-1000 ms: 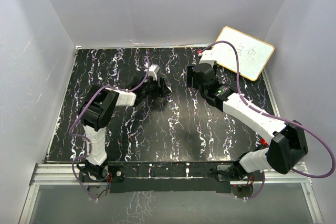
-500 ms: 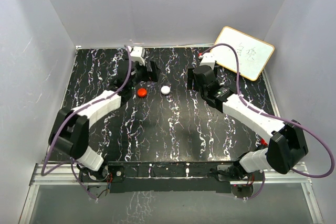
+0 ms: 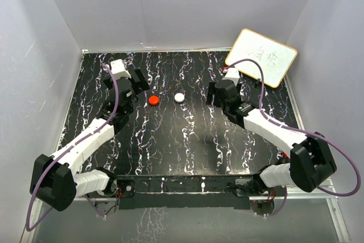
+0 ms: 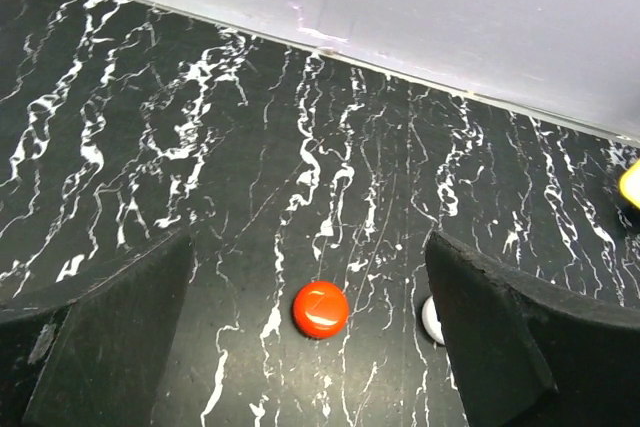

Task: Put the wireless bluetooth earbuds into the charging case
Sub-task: Reset both arms

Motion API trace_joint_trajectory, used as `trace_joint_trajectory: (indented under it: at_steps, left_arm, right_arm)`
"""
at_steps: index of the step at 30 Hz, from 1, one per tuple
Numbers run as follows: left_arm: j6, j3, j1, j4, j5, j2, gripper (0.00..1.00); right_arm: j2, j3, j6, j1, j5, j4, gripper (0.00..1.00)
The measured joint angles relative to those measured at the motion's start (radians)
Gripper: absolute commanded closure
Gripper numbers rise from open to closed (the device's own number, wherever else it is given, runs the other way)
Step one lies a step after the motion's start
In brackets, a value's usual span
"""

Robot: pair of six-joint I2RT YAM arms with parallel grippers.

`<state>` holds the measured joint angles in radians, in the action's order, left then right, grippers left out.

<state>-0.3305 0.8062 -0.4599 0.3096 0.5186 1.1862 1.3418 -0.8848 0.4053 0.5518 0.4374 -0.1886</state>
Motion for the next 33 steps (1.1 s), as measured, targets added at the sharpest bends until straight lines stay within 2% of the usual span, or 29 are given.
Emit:
trace_joint_trajectory:
  at_steps: [5, 8, 9, 13, 16, 21, 25, 29, 33]
  left_arm:
    - [-0.025, -0.021, -0.003, -0.03, 0.063, -0.027, 0.01]
    - [-0.037, -0.021, -0.004, -0.048, 0.076, -0.026, 0.01]
    - [-0.042, -0.021, -0.005, -0.056, 0.082, -0.026, 0.01]
    - [-0.053, -0.021, -0.006, -0.084, 0.12, -0.025, 0.01]
    - [-0.088, -0.02, -0.009, -0.157, 0.238, -0.047, 0.01]
    - [-0.147, -0.022, -0.009, -0.278, 0.453, -0.216, 0.01]
    - [-0.204, -0.021, -0.009, -0.336, 0.547, -0.323, 0.01]
    - [-0.299, -0.021, -0.009, -0.471, 0.58, -0.334, 0.01]
    - [-0.37, -0.042, -0.009, -0.587, 0.548, -0.332, 0.01]
  right_arm:
    - [-0.03, 0.006, 0.009, -0.004, 0.001, 0.026, 0.24]
    - [-0.051, 0.006, 0.019, -0.005, 0.008, 0.035, 0.04]
    - [-0.061, 0.01, 0.025, -0.005, 0.014, 0.039, 0.02]
    - [-0.111, 0.031, 0.048, -0.023, 0.052, 0.035, 0.02]
    - [-0.138, 0.045, 0.08, -0.06, 0.08, 0.031, 0.01]
    - [-0.223, 0.143, 0.148, -0.14, 0.103, 0.038, 0.02]
    - [-0.246, 0.176, 0.175, -0.155, 0.104, 0.038, 0.02]
    - [-0.259, 0.184, 0.188, -0.155, 0.077, 0.048, 0.02]
    - [-0.324, 0.245, 0.197, -0.155, 0.029, 0.063, 0.02]
